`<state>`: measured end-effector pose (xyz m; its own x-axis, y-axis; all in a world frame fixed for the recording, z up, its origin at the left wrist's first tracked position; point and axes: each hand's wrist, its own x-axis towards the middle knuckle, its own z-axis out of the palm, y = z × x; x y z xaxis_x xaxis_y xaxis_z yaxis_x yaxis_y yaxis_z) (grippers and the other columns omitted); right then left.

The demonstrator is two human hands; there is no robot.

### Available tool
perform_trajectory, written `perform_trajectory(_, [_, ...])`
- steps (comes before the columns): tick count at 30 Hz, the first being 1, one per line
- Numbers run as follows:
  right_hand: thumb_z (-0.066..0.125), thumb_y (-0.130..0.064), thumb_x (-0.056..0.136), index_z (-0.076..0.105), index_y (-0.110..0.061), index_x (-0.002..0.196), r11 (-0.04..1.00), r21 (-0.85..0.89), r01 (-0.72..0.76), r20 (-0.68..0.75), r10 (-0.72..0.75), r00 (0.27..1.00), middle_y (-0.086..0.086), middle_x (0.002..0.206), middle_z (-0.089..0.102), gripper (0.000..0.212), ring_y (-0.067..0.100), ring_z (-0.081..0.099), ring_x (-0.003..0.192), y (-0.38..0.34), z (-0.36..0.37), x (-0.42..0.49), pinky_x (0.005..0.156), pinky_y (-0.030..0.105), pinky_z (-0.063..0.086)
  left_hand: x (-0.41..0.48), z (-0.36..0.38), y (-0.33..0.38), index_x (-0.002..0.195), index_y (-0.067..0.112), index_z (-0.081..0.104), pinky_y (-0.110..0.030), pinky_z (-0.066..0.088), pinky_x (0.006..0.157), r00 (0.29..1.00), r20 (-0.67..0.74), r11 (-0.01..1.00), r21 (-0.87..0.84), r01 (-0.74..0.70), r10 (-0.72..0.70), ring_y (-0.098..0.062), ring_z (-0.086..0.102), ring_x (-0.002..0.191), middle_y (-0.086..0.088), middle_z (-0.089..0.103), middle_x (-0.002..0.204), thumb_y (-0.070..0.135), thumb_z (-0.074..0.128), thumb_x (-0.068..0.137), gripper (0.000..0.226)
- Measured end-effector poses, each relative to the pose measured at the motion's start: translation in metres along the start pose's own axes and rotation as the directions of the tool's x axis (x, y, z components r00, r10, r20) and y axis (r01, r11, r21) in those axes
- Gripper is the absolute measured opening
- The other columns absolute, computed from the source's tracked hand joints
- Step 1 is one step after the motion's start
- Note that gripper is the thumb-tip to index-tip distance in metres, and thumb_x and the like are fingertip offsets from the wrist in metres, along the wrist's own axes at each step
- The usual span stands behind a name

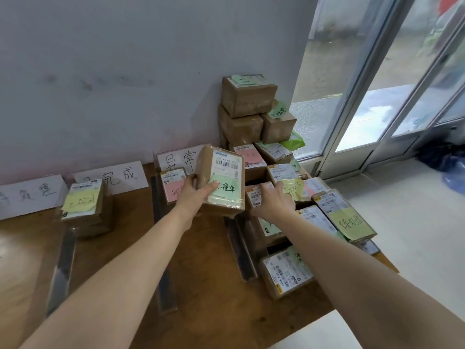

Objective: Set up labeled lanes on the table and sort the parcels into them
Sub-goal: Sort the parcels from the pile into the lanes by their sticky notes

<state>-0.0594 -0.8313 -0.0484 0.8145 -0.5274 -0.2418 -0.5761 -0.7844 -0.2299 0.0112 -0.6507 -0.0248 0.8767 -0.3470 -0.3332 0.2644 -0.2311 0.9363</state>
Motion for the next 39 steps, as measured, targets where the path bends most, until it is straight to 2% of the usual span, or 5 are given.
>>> perform_trajectory(15, [0.073,-0.047,0.076,0.031,-0.023,0.141,0.998,0.002,0.063,0.11,-0.063,0.992,0.016,0.132,0.038,0.081,0.039,0.047,0.118,0.013,0.016,0.005,0.094,0.048,0.048,-0.021,0.006,-0.015,0.144,0.029,0.029,-0.055,0.039,0.102,0.999,-0.047,1.0,-0.006,0.01,-0.01,-0.023,0.056,0.113,-0.001,0.056,0.131,0.041,0.066,0.084,0.072])
perform_trajectory(22, [0.069,-0.048,0.078,0.035,-0.025,0.139,0.99,0.105,0.09,-0.055,-0.085,0.995,0.015,0.132,0.041,0.074,0.039,0.051,0.115,0.01,-0.011,-0.012,0.091,0.045,0.049,-0.038,0.008,-0.011,0.143,0.029,0.029,-0.052,0.04,0.1,0.997,-0.074,1.0,-0.025,-0.017,0.016,-0.019,0.056,0.107,0.0,0.058,0.128,0.041,0.062,0.088,0.065])
perform_trajectory(29, [0.064,-0.047,0.081,0.032,-0.025,0.142,0.97,0.146,0.197,-0.201,-0.165,0.965,0.016,0.133,0.038,0.072,0.04,0.047,0.117,-0.008,-0.049,-0.043,0.086,0.042,0.044,-0.077,-0.003,0.006,0.141,0.027,0.033,-0.036,0.039,0.098,0.984,-0.149,0.993,-0.056,-0.102,0.093,-0.016,0.06,0.107,0.001,0.062,0.125,0.04,0.064,0.087,0.064])
perform_trajectory(32, [0.063,-0.049,0.081,0.029,-0.027,0.145,0.949,0.172,0.266,-0.222,-0.225,0.949,0.016,0.137,0.037,0.075,0.04,0.045,0.121,-0.033,-0.052,-0.059,0.086,0.042,0.044,-0.101,-0.027,0.01,0.142,0.023,0.032,-0.036,0.048,0.093,0.97,-0.214,0.99,-0.052,-0.131,0.118,-0.019,0.062,0.108,-0.004,0.062,0.125,0.037,0.065,0.087,0.066])
perform_trajectory(39, [0.06,-0.051,0.085,0.029,-0.026,0.144,0.884,0.118,0.453,-0.195,-0.427,0.883,0.016,0.137,0.04,0.071,0.038,0.048,0.119,-0.125,-0.046,-0.101,0.084,0.042,0.048,-0.163,-0.108,0.01,0.134,0.025,0.037,-0.025,0.043,0.08,0.914,-0.383,0.984,-0.061,-0.169,0.133,-0.006,0.059,0.089,0.003,0.062,0.117,0.035,0.064,0.089,0.054])
